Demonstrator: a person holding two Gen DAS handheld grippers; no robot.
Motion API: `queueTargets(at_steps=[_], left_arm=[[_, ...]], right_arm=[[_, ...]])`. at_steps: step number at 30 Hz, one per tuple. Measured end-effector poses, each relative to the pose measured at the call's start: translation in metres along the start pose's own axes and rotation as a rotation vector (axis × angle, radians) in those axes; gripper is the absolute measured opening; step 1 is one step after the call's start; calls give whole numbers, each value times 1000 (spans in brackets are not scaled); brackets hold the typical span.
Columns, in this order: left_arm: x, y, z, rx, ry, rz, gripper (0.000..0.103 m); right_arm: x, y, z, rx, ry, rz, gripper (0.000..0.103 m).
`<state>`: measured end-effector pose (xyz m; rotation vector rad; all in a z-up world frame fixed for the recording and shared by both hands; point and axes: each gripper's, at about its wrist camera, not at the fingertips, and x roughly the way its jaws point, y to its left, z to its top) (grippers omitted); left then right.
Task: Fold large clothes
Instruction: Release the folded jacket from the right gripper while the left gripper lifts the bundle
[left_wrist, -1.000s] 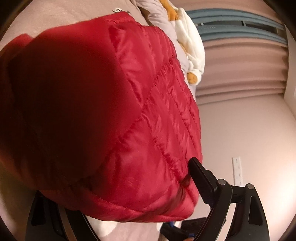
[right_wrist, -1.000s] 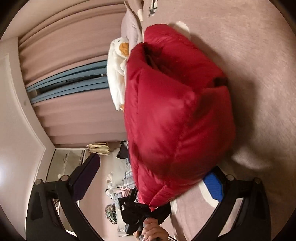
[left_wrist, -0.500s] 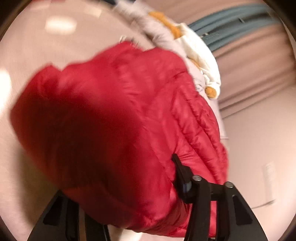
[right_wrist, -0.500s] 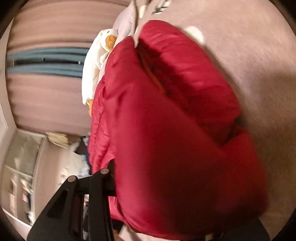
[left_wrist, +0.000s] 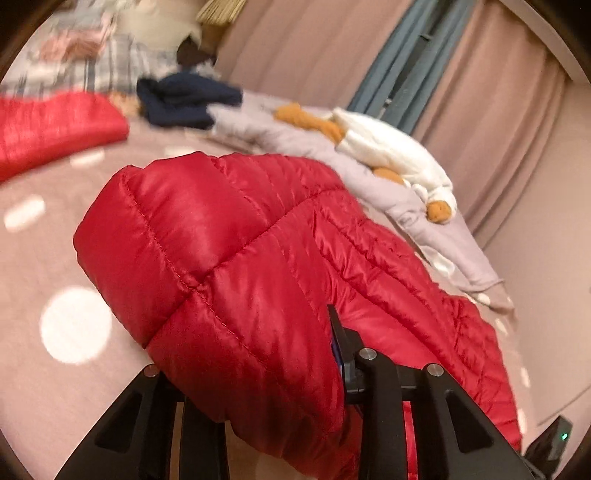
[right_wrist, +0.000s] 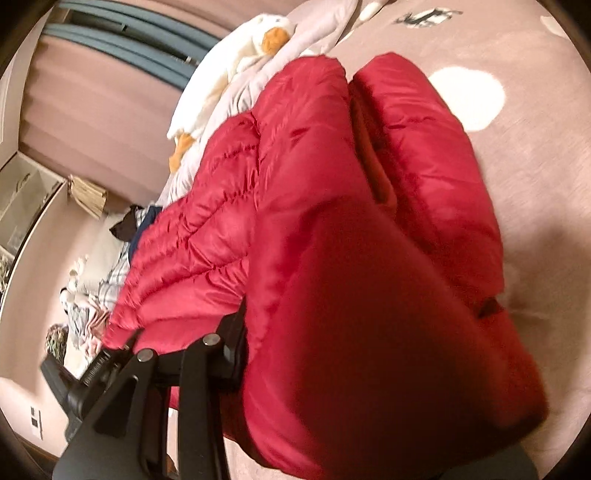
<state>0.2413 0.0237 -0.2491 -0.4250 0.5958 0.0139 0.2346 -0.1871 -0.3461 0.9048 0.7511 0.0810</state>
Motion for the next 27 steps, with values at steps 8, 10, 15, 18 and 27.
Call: queueTargets(at_steps=[8, 10, 15, 18, 27], left_arm=[[-9, -44, 16, 264, -167, 36, 31], [-13, -45, 16, 318, -179, 39, 31], [-6, -32, 23, 320, -164, 71, 31], [8, -22, 24, 303, -105, 140, 31], [0, -44, 13, 449, -168, 208, 31]], right_arm=[[23, 17, 7, -170, 44, -65, 38], [32, 24, 6, -203, 56, -66, 38], [35, 8, 16, -105, 76, -10, 52], [21, -13, 24, -44, 52, 31, 70], [-46, -37, 28, -78, -181, -181, 100]])
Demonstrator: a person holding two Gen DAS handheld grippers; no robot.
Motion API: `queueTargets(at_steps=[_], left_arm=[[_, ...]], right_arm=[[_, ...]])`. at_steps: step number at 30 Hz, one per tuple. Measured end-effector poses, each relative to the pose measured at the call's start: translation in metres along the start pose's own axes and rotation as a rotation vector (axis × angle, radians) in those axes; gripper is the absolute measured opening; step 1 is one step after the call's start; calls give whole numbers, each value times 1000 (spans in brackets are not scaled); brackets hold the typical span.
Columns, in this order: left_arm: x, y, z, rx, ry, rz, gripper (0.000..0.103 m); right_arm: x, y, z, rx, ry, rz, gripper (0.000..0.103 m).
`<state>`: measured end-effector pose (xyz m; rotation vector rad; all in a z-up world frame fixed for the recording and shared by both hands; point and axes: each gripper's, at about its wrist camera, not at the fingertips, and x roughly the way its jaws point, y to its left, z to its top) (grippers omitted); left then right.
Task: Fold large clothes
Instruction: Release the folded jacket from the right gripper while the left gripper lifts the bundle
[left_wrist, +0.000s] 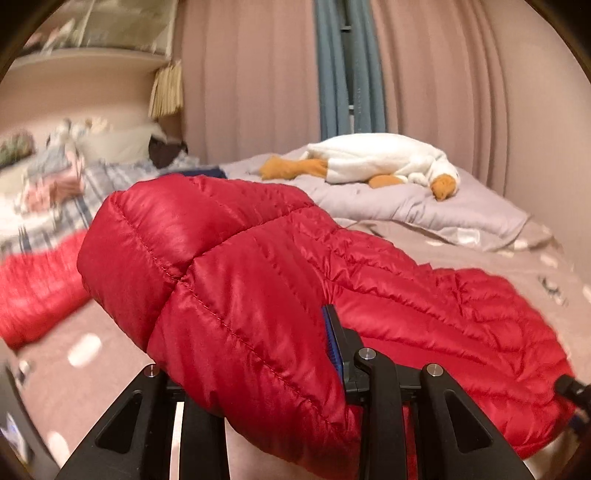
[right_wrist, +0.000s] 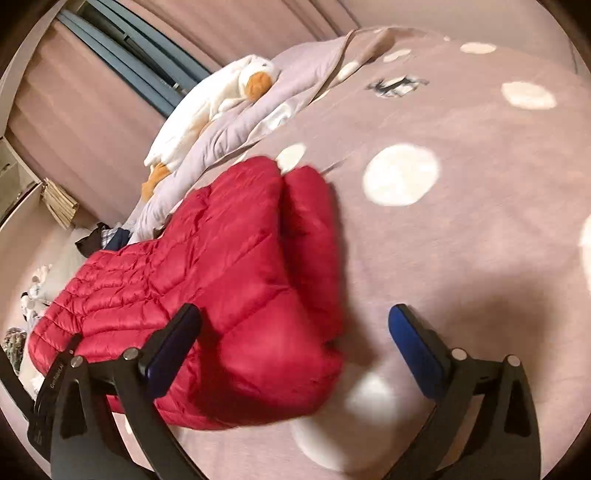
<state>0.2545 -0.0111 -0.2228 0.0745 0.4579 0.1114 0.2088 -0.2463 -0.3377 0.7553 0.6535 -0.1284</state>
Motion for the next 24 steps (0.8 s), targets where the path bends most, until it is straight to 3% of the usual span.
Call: queueTargets(at_steps=[1, 3, 5, 6, 11, 14, 17, 19, 21, 24], left_arm=[[-3, -8, -4, 62, -29, 30, 31], [-13, -34, -12, 237, -108, 90, 31], [-25, -59, -20, 375, -184, 100, 31], [-31, -65, -21, 395, -204, 79, 31], [-56, -73, -9, 278, -205, -216, 31], [-60, -73, -7, 233, -163, -347, 37], [-57, -79, -8, 205, -106, -411, 52], [-56, -82, -9, 180, -70, -465, 76], [-57, -86, -9, 135, -27, -550, 86], [-57, -92, -12, 85, 34, -674, 92]], right_arm=[[1, -2, 1, -11, 21, 2, 98], [6, -3, -13, -76, 95, -20, 82], [8, -2, -19, -116, 101, -57, 81], [5, -6, -29, -122, 94, -60, 81], [10, -11, -17, -12, 80, -8, 80], [-8, -15, -4, 20, -14, -36, 83], [-36, -8, 12, -26, -160, -101, 90], [-54, -3, 19, -66, -227, -130, 91], [-73, -4, 15, -108, -272, -166, 91], [-87, -1, 20, -153, -310, -216, 92]])
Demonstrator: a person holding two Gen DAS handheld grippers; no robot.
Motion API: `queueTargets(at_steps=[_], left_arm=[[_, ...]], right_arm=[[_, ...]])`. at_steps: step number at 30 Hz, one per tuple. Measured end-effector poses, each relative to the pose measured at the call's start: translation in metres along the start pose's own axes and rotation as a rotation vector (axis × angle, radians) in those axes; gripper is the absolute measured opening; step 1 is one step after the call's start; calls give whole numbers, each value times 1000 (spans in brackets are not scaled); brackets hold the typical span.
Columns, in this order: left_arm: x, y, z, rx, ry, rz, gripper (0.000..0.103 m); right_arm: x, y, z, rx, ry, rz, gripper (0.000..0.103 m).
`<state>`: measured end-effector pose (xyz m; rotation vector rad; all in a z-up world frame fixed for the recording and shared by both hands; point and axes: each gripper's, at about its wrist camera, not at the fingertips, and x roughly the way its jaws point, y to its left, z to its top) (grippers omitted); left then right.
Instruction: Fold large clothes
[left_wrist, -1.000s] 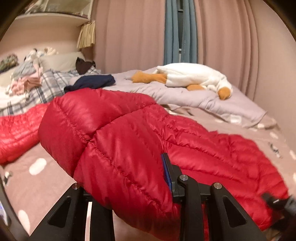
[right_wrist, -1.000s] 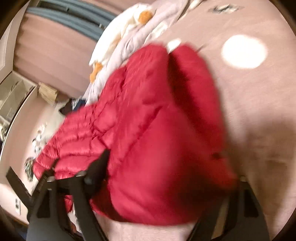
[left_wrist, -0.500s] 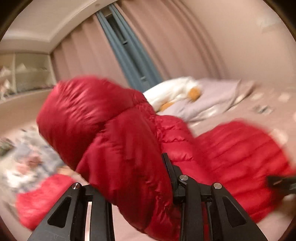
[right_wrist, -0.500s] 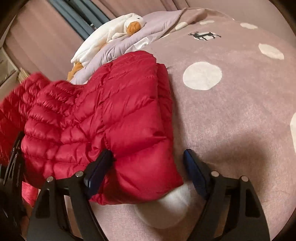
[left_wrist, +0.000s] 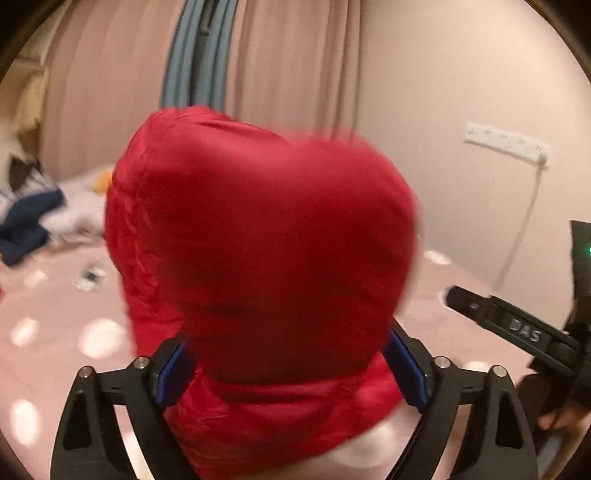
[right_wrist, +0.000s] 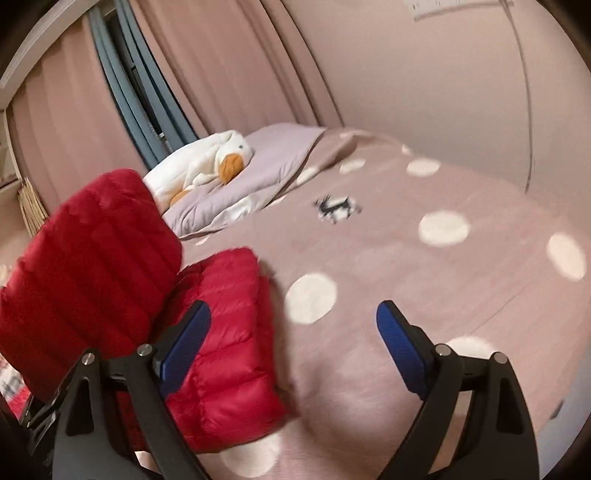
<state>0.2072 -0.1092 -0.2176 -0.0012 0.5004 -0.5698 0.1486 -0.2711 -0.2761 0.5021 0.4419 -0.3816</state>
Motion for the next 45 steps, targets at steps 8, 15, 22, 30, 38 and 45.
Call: queueTargets(at_steps=[8, 15, 22, 30, 38, 45], left_arm=[[64, 7, -26, -237, 237, -392, 95], [83, -13, -34, -183, 282, -335, 95], [72, 1, -37, -318, 279, -347, 95], [38, -3, -32, -295, 212, -192, 95], [2, -12, -30, -266, 175, -34, 95], [-57, -10, -10, -239, 44, 120, 95]], right_arm=[[-60, 8, 17, -118, -83, -17, 92], [-108, 30, 21, -229, -146, 18, 92], [-96, 34, 22, -236, -134, 9, 92], [-89, 31, 23, -204, -128, -22, 92], [-93, 28, 25, -174, -156, -50, 92], [-97, 25, 29, -111, -194, -83, 92]])
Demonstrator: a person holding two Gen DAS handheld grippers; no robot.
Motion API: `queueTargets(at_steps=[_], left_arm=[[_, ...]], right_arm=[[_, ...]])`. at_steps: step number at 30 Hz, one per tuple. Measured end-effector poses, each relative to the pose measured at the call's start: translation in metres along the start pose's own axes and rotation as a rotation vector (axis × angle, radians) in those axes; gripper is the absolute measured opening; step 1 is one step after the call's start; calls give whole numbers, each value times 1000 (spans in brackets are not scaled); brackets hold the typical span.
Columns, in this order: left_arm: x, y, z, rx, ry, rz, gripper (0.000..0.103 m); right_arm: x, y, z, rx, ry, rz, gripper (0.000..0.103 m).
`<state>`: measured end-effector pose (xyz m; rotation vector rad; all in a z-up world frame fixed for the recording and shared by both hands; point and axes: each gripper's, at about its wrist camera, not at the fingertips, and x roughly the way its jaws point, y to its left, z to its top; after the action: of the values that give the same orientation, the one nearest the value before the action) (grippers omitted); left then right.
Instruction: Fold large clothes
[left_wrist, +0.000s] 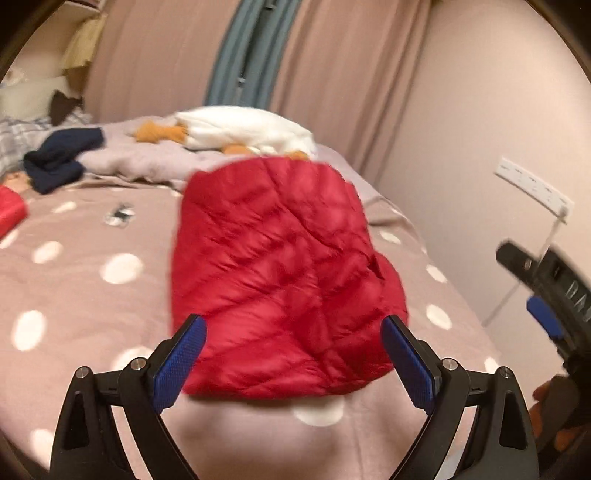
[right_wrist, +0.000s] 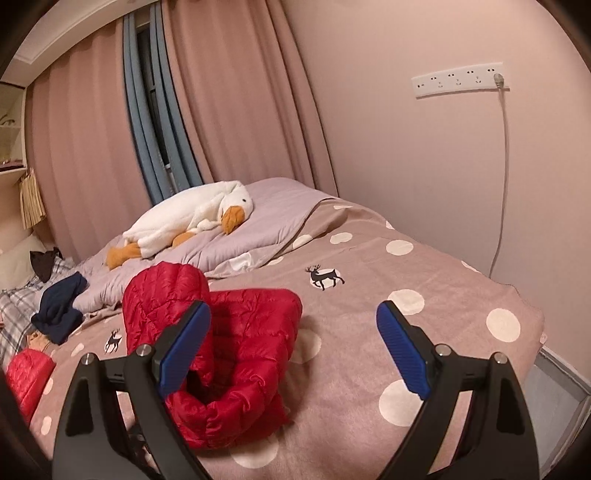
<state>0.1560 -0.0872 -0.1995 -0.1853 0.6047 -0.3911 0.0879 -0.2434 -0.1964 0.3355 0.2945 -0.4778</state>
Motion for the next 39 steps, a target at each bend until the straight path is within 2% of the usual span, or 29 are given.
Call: queueTargets(at_steps=[3, 4, 5, 7, 9, 12, 14, 16, 17, 18, 19, 20, 21, 24, 27, 28, 32, 35, 37, 39], left_arm=[[-9, 15, 11, -55, -18, -103, 95], [-12, 23, 13, -68, -29, -92, 95], [-11, 28, 16, -77, -44, -37, 95], [-1, 41, 20, -100, -64, 124, 93], [13, 62, 19, -124, -68, 219, 88], [34, 92, 15, -200, -21, 270, 76], [46, 102, 13, -224, -2, 304, 75], [54, 105, 12, -197, 15, 348, 73], [55, 104, 12, -179, 14, 368, 73], [54, 103, 10, -161, 5, 383, 73], [54, 102, 8, -146, -3, 390, 73], [57, 102, 5, -132, -3, 392, 73], [58, 102, 3, -123, 11, 393, 73], [61, 100, 3, -125, 36, 390, 73], [56, 95, 5, -136, -11, 345, 73], [56, 92, 6, -131, -20, 327, 73], [80, 74, -1, -69, 45, 245, 73], [100, 62, -11, -46, 55, 289, 71], [110, 60, -15, -27, 56, 287, 70], [122, 61, -19, -23, 96, 278, 70]], right_arm=[[0, 2, 0, 0, -4, -15, 92], [1, 3, 0, 2, 0, -11, 92], [3, 5, 0, 4, 6, -4, 92], [7, 11, -2, -3, 23, 14, 92], [11, 21, -4, -22, 37, 29, 92], [25, 40, -11, -47, 70, 87, 97], [43, 58, -20, -58, 121, 182, 98], [63, 71, -31, -79, 165, 239, 90], [73, 76, -37, -98, 180, 228, 73], [88, 78, -47, -124, 207, 141, 51], [102, 75, -55, -119, 245, 79, 45], [115, 66, -63, -80, 289, 62, 36], [127, 56, -69, -32, 330, 64, 32], [137, 42, -82, -52, 358, -15, 33], [134, 36, -84, -135, 339, -156, 33], [134, 31, -85, -141, 343, -177, 33], [142, 5, -90, -90, 428, -148, 33], [152, 3, -96, -102, 459, -148, 33], [160, 7, -100, -137, 472, -154, 34], [167, 11, -104, -156, 487, -160, 35]])
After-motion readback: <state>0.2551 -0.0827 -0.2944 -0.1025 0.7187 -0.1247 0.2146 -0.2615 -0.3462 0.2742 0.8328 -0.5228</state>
